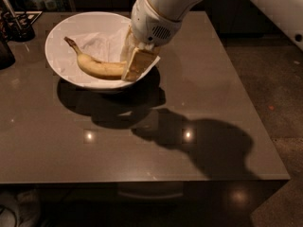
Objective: Pick banana from white bowl
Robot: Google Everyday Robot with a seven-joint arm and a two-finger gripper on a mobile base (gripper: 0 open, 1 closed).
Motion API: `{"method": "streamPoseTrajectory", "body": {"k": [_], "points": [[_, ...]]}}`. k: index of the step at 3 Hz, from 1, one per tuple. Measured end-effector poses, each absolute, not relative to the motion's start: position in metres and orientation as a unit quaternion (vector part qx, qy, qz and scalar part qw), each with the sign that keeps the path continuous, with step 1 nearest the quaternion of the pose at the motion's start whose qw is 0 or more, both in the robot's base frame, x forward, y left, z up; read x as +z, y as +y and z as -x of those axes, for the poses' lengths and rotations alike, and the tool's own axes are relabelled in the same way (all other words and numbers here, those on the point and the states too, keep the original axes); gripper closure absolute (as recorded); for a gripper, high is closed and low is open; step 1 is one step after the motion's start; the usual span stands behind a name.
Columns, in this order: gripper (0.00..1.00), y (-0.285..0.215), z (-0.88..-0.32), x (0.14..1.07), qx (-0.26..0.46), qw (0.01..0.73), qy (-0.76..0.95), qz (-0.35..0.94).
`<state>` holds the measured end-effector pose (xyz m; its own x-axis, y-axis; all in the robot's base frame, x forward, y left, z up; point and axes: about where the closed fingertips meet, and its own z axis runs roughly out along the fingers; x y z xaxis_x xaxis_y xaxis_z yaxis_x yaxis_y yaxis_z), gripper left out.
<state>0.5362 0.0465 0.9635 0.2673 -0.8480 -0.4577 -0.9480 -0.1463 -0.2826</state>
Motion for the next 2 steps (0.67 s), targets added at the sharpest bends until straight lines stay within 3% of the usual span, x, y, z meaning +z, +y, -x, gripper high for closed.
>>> {"method": "streamPoseTrajectory", "body": {"k": [1,2], "points": [[1.0,0.0367,-0.4956,0.965,0.097,0.276,0.619,0.729],[1.0,0.0344,-0.4925,0.962,0.095,0.272,0.62,0.729]]}}
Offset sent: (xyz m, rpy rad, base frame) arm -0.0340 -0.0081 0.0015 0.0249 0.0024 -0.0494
